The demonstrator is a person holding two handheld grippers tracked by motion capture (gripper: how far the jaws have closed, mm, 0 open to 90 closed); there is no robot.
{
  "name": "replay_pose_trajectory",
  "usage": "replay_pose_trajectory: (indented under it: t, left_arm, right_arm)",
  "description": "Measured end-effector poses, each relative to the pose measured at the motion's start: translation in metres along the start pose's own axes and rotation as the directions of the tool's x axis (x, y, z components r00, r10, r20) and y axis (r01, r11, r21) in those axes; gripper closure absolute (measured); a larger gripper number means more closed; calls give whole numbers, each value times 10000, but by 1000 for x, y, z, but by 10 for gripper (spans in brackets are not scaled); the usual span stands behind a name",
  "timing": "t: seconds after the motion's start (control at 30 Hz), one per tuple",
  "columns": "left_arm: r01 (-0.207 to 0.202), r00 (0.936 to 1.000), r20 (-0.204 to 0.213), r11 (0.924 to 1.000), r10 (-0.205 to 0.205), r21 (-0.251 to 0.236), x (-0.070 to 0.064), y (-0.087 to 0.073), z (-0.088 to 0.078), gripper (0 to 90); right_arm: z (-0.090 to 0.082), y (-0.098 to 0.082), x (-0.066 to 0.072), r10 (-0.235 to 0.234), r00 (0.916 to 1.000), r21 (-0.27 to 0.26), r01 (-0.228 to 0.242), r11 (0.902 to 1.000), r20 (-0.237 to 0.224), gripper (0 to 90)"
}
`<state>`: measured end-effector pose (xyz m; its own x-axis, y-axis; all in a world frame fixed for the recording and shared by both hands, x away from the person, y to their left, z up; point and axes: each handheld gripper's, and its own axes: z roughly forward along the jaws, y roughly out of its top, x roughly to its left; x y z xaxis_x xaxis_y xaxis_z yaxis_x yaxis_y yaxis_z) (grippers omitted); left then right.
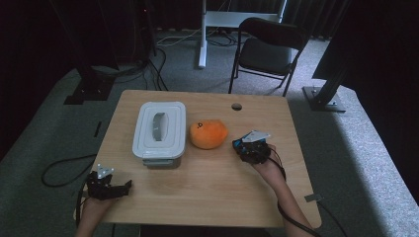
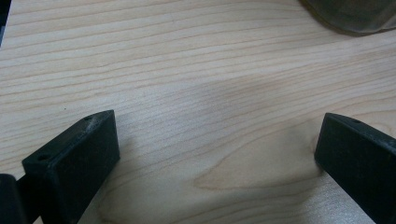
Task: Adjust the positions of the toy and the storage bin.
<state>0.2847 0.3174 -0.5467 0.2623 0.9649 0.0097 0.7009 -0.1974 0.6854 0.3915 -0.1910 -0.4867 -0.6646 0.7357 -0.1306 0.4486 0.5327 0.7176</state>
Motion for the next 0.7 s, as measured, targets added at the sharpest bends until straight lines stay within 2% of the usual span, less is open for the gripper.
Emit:
replay_pose_trajectory:
  t: [0.1,0.17,0.27,0.3,0.4,0.5,0.6,0.7]
  left_arm:
    - [24,10000,-12,10000,-24,-2,0,0,0,3]
    - [27,10000,-9,10000,-27,-4,0,0,0,3]
    - [27,10000,-10,10000,-27,-12,0,0,0,3]
    - [27,10000,-10,10000,-27,-7,0,0,0,3]
    - [27,10000,-8,10000,-27,-11,0,0,0,3]
    - [25,10000,-8,10000,-25,-10,0,0,0,3]
    - [24,10000,-10,10000,-24,-6,0,0,0,3]
    - [24,10000,-10,10000,-24,-3,0,0,0,3]
  right_arm:
    - [9,-6,5,-471,9989,471,473,9978,-51,584]
    - [13,-10,10,-810,9966,641,798,9948,161,587]
    - [16,-11,11,-981,9947,778,955,9924,307,588]
    - [21,-12,15,-1383,9880,934,1316,9869,694,634]
    - [25,-13,19,-1712,9771,900,1606,9829,1261,773]
    - [26,-10,23,-1908,9717,1061,1769,9785,1394,787]
    - [27,-6,29,-2039,9714,1111,1908,9753,1218,800]
    - [26,2,35,-1829,9804,893,1761,9803,738,812]
